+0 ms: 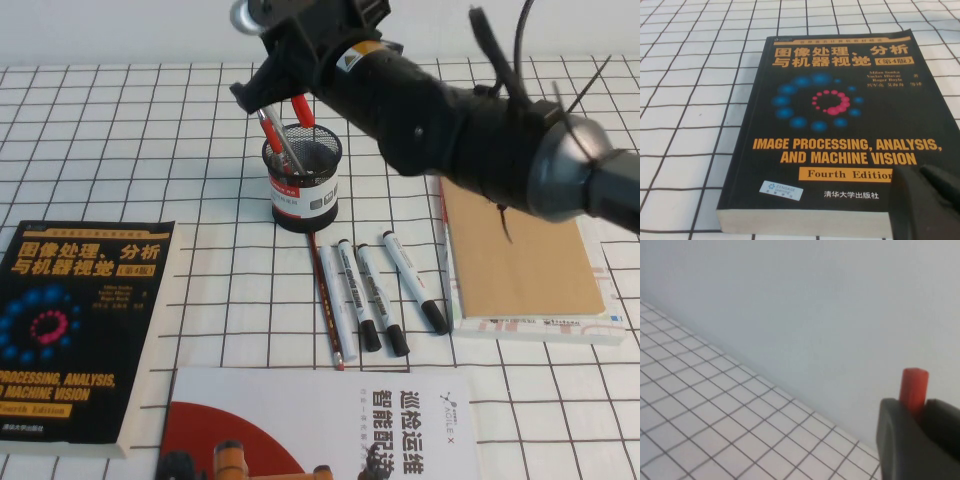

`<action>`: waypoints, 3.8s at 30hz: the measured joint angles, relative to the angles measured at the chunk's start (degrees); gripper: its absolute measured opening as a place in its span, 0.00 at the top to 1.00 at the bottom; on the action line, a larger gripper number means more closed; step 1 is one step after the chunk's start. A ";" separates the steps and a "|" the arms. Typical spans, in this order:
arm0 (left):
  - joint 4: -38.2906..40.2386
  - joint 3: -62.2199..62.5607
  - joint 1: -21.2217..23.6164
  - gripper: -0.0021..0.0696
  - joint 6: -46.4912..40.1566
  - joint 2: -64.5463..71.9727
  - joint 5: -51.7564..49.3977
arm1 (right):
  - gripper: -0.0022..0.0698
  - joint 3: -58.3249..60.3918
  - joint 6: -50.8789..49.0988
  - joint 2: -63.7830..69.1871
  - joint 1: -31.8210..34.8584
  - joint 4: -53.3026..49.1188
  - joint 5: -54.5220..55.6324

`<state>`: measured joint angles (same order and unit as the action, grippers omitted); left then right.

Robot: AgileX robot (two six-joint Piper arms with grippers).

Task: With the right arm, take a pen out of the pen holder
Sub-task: 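Take a marker out of the pen holder and lay it on the table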

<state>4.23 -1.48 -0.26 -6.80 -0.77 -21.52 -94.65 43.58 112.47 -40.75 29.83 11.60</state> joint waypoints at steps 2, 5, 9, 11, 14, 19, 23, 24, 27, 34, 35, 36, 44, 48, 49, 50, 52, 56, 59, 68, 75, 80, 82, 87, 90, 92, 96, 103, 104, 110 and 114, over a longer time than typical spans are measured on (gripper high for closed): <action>0.00 0.00 0.00 0.98 0.00 0.00 0.00 | 0.89 0.00 -0.47 -2.19 0.00 0.00 -1.69; 0.00 0.00 0.00 0.98 0.00 0.00 0.00 | 0.89 0.00 -4.98 -5.47 0.38 -1.28 -6.57; 0.00 0.00 0.00 0.98 0.00 0.00 0.00 | 0.89 0.00 -13.24 -8.89 1.21 -4.49 -15.05; 0.00 0.00 0.00 0.98 0.00 0.00 0.00 | 0.89 0.00 -18.17 -10.41 1.61 -6.53 -20.99; 0.00 0.00 0.00 0.98 0.00 0.00 0.00 | 0.89 0.00 -26.26 -11.97 2.35 -9.82 -30.78; 0.00 0.00 0.00 0.98 0.00 0.00 0.00 | 0.89 0.00 -37.80 -12.68 3.65 -12.74 -46.43; 0.00 0.00 0.00 0.98 0.00 0.00 0.00 | 0.89 0.00 -43.58 -12.68 3.88 -13.30 -56.35; 0.00 0.00 0.00 0.98 0.00 0.00 0.00 | 0.89 0.00 -44.43 -12.52 3.88 -13.30 -57.40; 0.00 0.00 0.00 0.98 0.00 0.00 0.00 | 0.89 0.00 -45.86 -10.80 3.88 -12.14 -58.98; 0.00 0.00 0.00 0.98 0.00 0.00 0.00 | 0.89 0.00 -46.27 -3.26 3.88 -5.86 -56.79; 0.00 0.00 0.00 0.98 0.00 0.00 0.00 | 0.89 0.00 -46.36 -1.95 3.88 -5.27 -56.02; 0.00 0.00 0.00 0.98 0.00 0.00 0.00 | 0.89 0.00 -46.36 -0.69 3.88 -4.83 -55.24; 0.00 0.00 0.00 0.98 0.00 0.00 0.00 | 0.89 0.00 -46.36 6.23 3.88 -2.15 -47.30; 0.00 0.00 0.00 0.98 0.00 0.00 0.00 | 0.89 0.00 -46.36 7.96 3.88 -1.79 -45.48; 0.00 0.00 0.00 0.98 0.00 0.00 0.00 | 0.89 0.00 -46.36 8.28 3.88 -1.79 -45.21; 0.00 0.00 0.00 0.98 0.00 0.00 0.00 | 0.89 0.00 -46.05 8.67 3.88 -1.79 -44.93; 0.00 0.00 0.00 0.98 0.00 0.00 0.00 | 0.89 0.00 -45.17 9.24 4.11 -1.74 -44.34; 0.00 0.00 0.00 0.98 0.00 0.00 0.00 | 0.89 0.00 -44.18 10.47 4.57 -1.51 -43.21; 0.00 0.00 0.00 0.98 0.00 0.00 0.00 | 0.89 0.00 -44.08 11.24 4.97 -1.36 -43.00; 0.00 0.00 0.00 0.98 0.00 0.00 0.00 | 0.88 0.00 -43.97 11.84 5.07 -1.36 -41.67; 0.00 0.00 0.00 0.98 0.00 0.00 0.00 | 0.71 0.00 -43.58 11.94 5.07 -1.36 -41.33; 0.00 0.00 0.00 0.98 0.00 0.00 0.00 | 0.67 0.00 -43.58 11.25 5.07 -2.10 -41.21; 0.00 0.00 0.00 0.98 0.00 0.00 0.00 | 0.67 0.00 -43.58 10.15 4.97 -3.53 -41.50; 0.00 0.00 0.00 0.98 0.00 0.00 0.00 | 0.73 3.97 -43.97 0.44 3.28 -9.97 -41.38; 0.00 0.00 0.00 0.98 0.00 0.00 0.00 | 0.87 9.77 -43.97 -7.90 1.94 -13.20 -40.58; 0.00 0.00 0.00 0.98 0.00 0.00 0.00 | 0.94 14.63 -43.58 -13.35 1.53 -13.69 -40.47; 0.00 0.00 0.00 0.98 0.00 0.00 0.00 | 0.98 23.21 -43.58 -24.27 1.53 -15.73 -42.48; 0.00 0.00 0.00 0.98 0.00 0.00 0.00 | 0.99 34.88 -43.58 -43.18 1.53 -18.68 -46.94; 0.00 0.00 0.00 0.98 0.00 0.00 0.00 | 0.99 36.13 -43.58 -45.00 1.53 -18.77 -48.02; 0.00 0.00 0.00 0.98 0.00 0.00 0.00 | 0.99 38.87 -43.58 -53.24 1.53 -19.64 -59.45; 0.00 0.00 0.00 0.98 0.00 0.00 0.00 | 0.99 38.87 -43.58 -54.63 1.53 -20.92 -65.16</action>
<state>4.23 -1.48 -0.26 -6.80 -0.77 -21.52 -55.78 0.00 57.84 -39.22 8.91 -53.57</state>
